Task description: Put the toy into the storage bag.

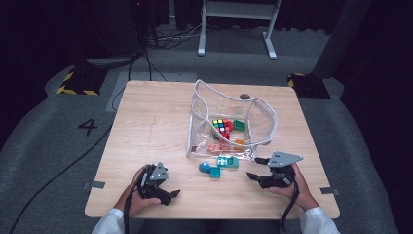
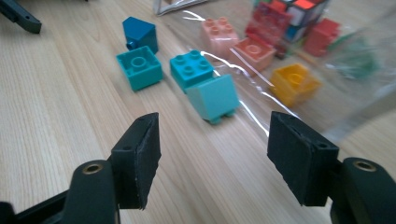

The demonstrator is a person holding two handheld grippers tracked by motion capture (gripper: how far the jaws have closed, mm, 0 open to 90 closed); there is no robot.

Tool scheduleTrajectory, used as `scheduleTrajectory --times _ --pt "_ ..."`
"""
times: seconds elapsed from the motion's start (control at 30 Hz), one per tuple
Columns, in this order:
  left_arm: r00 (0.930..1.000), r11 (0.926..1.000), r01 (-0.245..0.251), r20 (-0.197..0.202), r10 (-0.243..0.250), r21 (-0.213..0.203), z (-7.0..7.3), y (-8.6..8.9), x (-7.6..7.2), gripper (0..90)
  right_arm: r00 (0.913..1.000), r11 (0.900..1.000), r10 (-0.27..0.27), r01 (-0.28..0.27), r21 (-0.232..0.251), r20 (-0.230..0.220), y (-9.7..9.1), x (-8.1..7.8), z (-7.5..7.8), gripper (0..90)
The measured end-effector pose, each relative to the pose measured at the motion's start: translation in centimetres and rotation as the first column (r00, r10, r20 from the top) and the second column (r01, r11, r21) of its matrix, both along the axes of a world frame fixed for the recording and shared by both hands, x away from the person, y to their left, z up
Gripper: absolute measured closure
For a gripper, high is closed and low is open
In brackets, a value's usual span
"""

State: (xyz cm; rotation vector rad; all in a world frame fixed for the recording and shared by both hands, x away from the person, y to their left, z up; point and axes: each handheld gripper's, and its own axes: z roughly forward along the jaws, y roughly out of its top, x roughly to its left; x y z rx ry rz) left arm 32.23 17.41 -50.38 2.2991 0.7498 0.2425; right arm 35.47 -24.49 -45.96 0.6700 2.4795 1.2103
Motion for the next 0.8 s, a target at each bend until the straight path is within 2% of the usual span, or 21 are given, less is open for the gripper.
scheduleTrajectory --times 0.13,0.2,0.33,0.37,0.4,0.43,0.47,0.6,0.7,0.77,0.8 --pt "1.0 1.0 0.0 0.0 0.0 -0.001 0.0 0.0 0.0 8.1 0.9992 0.9996 0.029 -0.029 -0.004 -0.028 1.8 0.8 -1.0 32.9" --pt "1.0 1.0 0.0 0.0 0.0 0.001 0.0 0.0 0.0 8.1 0.9979 0.9994 0.036 -0.035 0.005 -0.054 2.6 1.3 -1.5 31.6" --pt "1.0 1.0 0.0 0.0 0.0 0.0 0.0 0.0 0.0 8.1 0.9957 0.9983 0.056 -0.055 0.02 -0.074 3.9 2.2 -2.2 31.1" --pt "1.0 1.0 0.0 0.0 0.0 0.0 0.0 0.0 0.0 8.1 0.9951 0.9992 0.039 -0.039 0.011 -0.09 4.2 2.3 -2.4 31.0" --pt "1.0 1.0 0.0 0.0 0.0 0.0 0.0 0.0 0.0 8.1 0.9964 0.9985 0.054 -0.054 0.005 -0.065 4.5 2.6 -2.6 31.0" --pt "1.0 1.0 0.0 0.0 0.0 0.0 0.0 0.0 0.0 8.1 0.996 0.9996 0.03 -0.03 0.0 -0.085 4.7 2.6 -2.7 30.9" --pt "1.0 1.0 0.0 0.0 0.0 0.0 0.0 0.0 0.0 8.1 0.9953 0.9995 0.03 -0.029 0.014 -0.093 5.0 2.7 -2.9 30.9" --pt "1.0 1.0 0.0 0.0 0.0 0.0 0.0 0.0 0.0 8.1 0.9964 0.9981 0.061 -0.061 -0.005 -0.059 5.8 3.5 -3.8 30.2" --pt "1.0 1.0 0.0 0.0 0.0 0.0 0.0 0.0 0.0 8.1 0.9969 0.9982 0.051 -0.053 -0.029 -0.061 6.2 3.7 -4.1 29.6" --pt "1.0 1.0 0.0 0.0 0.0 0.0 0.0 0.0 0.0 8.1 0.9978 0.9986 0.046 -0.047 -0.024 -0.048 6.4 3.8 -4.0 29.7" --pt "1.0 1.0 0.0 0.0 0.0 0.0 0.0 0.0 0.0 8.1 0.9981 0.9982 0.057 -0.057 -0.018 -0.023 6.4 4.0 -3.9 29.7"
